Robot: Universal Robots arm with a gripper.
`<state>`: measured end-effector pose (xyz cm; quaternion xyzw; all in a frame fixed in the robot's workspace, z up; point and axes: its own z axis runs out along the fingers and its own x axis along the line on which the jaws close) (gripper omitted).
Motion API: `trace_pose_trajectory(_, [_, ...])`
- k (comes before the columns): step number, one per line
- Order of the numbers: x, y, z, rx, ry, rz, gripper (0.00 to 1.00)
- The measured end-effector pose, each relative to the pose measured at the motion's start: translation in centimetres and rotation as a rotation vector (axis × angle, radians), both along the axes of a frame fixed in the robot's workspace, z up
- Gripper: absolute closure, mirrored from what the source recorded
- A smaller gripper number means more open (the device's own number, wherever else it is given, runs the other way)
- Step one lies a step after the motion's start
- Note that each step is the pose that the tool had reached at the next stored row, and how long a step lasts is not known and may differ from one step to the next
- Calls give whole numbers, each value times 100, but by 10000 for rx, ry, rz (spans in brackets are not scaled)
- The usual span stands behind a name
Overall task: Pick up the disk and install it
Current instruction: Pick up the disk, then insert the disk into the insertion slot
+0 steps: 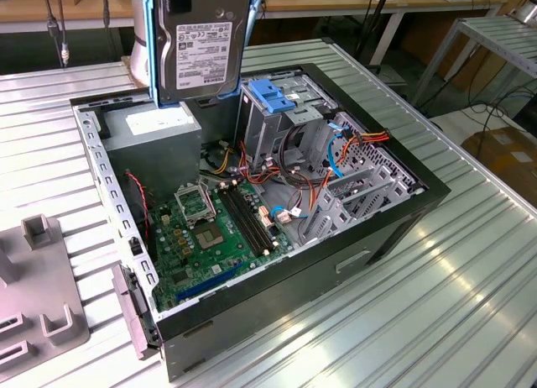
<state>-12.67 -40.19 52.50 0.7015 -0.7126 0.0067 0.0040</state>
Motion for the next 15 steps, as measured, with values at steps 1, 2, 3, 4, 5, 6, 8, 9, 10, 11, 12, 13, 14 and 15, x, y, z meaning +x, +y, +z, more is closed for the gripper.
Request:
trace_pose_trajectory(1, [1,0,0,1,-1,-1,63])
trace_pose_trajectory(2, [5,1,0,1,0,0,63])
trace_pose_trajectory(3, [9,1,0,0,-1,-1,63])
trace_pose_trajectory(4, [9,1,0,1,-1,0,63])
trace_pose_trajectory(5, [9,1,0,0,-1,0,63])
trace_pose_trajectory(6, [9,1,0,1,-1,0,63])
trace_pose_trajectory(8, [10,-1,-1,1,-1,0,63])
trace_pose_trajectory(9, [9,-4,-1,1,-1,0,63])
trace_pose_trajectory(10, [10,-9,0,0,0,1,63])
trace_pose_trajectory(11, [10,-14,0,0,0,1,63])
trace_pose_trajectory(12, [9,-19,0,-1,0,0,63])
trace_pose_trajectory(13, [9,-27,0,-2,0,0,63])
trace_pose_trajectory(14, [9,-36,0,-2,0,0,63])
trace_pose_trajectory(15, [9,-48,0,-2,0,0,63])
